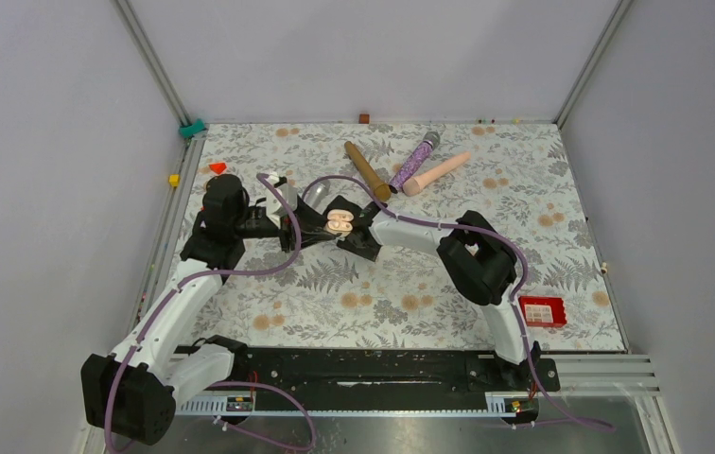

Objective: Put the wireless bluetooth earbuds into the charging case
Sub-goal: Pick up the earbud from the center of the board.

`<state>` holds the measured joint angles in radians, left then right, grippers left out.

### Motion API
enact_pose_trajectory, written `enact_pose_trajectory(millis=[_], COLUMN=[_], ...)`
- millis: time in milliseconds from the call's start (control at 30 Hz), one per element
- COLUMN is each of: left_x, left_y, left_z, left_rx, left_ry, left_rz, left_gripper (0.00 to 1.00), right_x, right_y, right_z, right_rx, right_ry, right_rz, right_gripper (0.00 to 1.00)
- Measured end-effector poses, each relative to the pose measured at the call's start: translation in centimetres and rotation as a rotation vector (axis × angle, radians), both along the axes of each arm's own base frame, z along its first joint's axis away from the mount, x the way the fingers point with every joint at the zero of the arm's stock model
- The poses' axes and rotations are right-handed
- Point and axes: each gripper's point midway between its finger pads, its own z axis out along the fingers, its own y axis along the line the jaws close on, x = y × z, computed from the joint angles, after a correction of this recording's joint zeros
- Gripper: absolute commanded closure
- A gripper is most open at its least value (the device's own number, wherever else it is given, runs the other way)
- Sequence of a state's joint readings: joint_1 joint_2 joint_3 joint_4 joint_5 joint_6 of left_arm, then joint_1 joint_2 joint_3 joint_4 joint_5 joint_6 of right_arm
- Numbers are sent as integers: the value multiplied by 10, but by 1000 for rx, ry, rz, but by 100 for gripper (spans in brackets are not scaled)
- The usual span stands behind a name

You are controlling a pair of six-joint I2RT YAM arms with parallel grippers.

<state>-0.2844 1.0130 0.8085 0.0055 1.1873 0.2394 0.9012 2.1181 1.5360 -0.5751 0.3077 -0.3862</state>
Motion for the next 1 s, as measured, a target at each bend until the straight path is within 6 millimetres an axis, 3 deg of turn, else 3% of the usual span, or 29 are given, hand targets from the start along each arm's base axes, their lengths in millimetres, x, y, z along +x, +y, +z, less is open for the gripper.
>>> enact_pose_trajectory(millis=[867,1000], left_x=[-9,-11], left_y=[1,0], left_z=[3,4], left_rx=[-9,-12], left_ry=[3,-1], left_rz=[-37,-49], left_gripper=[100,100], right_x=[4,-7], right_y=[-4,-6], right_z=[-1,10], right_rx=[-81,-45], right_ry=[-58,-42], right_rz=[38,59], right_gripper=[76,77])
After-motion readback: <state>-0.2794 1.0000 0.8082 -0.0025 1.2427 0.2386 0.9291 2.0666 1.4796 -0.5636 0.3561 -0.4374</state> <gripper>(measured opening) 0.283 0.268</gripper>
